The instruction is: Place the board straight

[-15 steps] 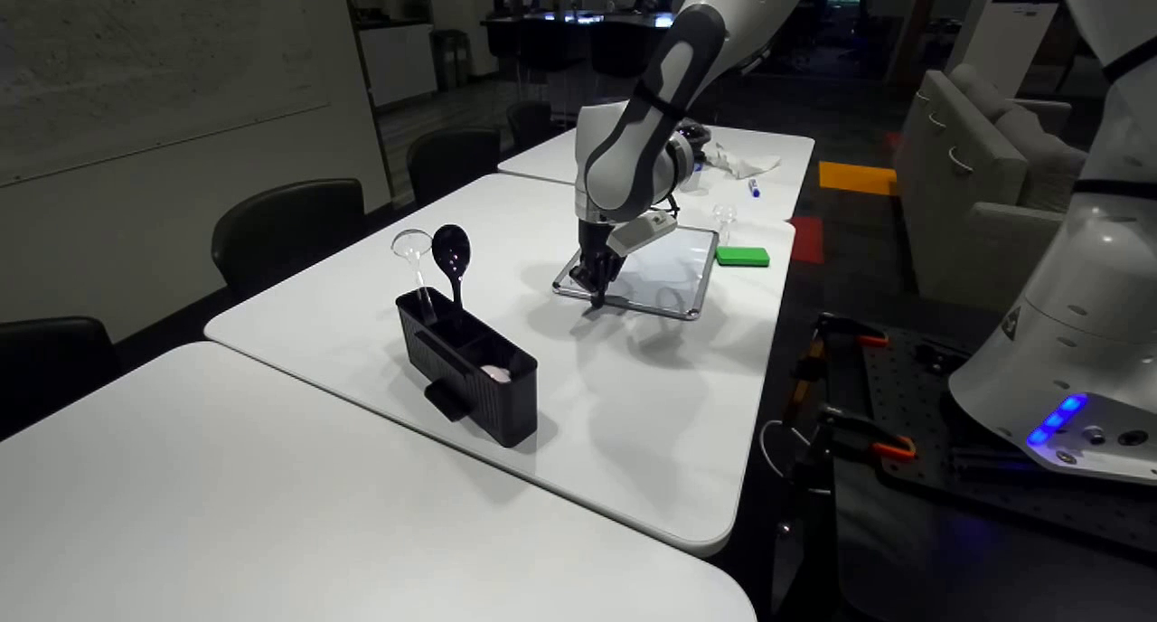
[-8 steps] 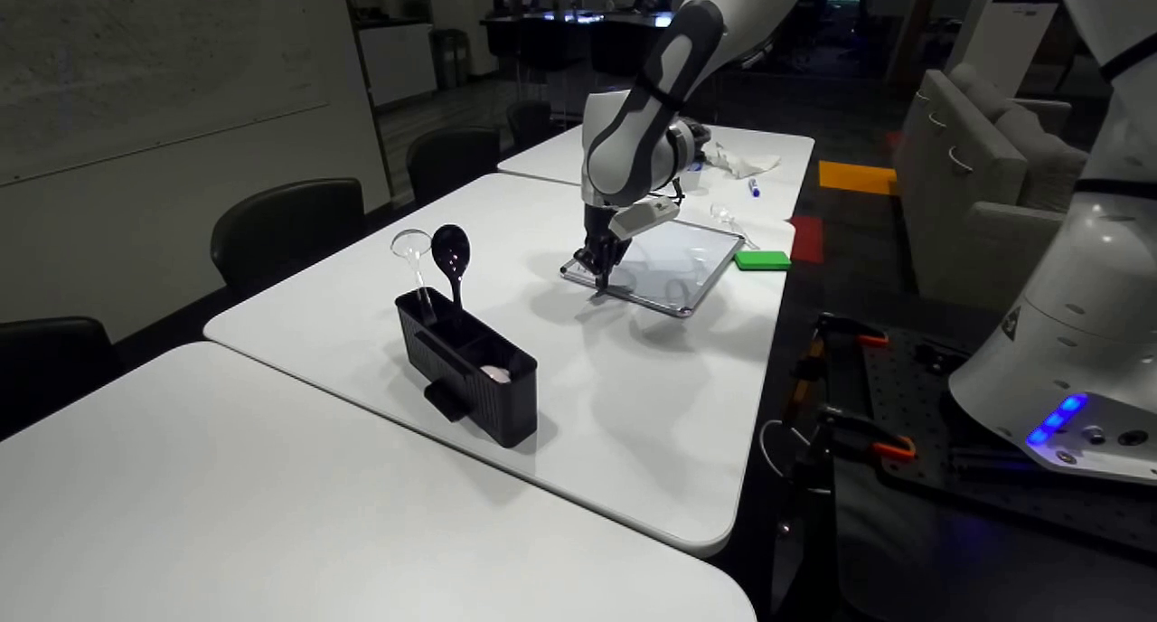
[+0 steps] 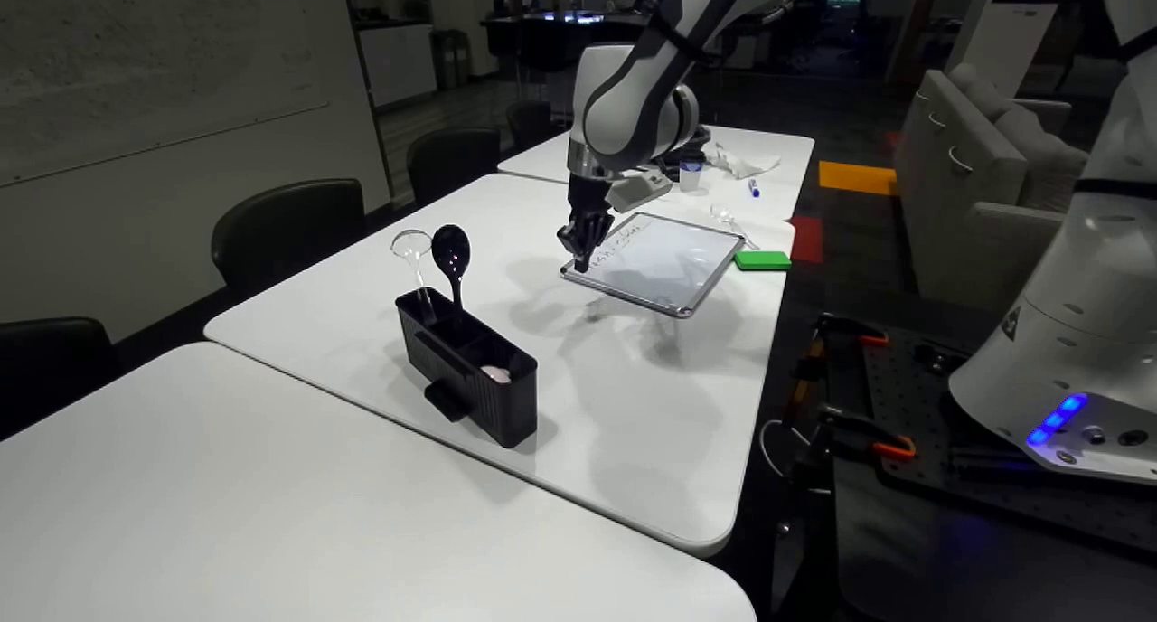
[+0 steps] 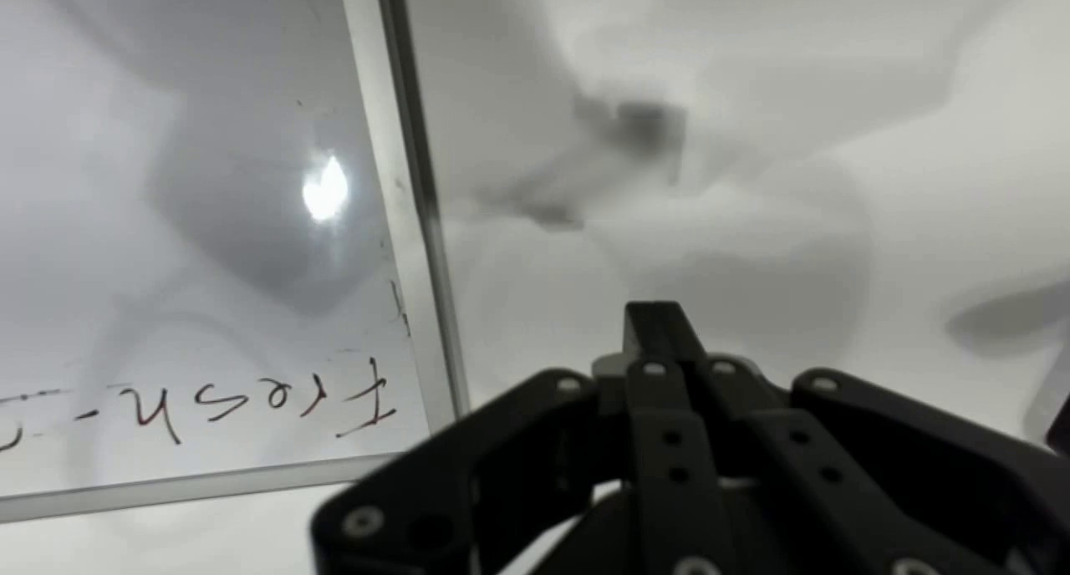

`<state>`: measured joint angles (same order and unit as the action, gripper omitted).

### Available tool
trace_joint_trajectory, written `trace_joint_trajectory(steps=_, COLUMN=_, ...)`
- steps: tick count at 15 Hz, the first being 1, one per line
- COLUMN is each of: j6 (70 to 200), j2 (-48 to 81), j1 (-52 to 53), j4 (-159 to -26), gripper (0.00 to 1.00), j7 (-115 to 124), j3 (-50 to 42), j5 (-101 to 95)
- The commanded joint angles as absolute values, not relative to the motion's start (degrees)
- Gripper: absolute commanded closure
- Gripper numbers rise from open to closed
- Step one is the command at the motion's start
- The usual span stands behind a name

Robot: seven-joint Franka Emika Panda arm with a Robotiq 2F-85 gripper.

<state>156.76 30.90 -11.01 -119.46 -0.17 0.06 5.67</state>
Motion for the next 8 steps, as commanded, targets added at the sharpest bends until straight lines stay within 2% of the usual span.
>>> trace_joint_trajectory(steps=1, j6=155.33, j2=17.02, j1=-8.21, j4=-131.58, gripper=1.00, j7=-0.39, j3=-1.70, j5=4.17)
trace_joint_trajectory(steps=8, j6=153.47, j2=-5.15, j1=-4.64, j4=-147.36, gripper=1.00, j7=5.97, j3=-7.75, j5=-10.55)
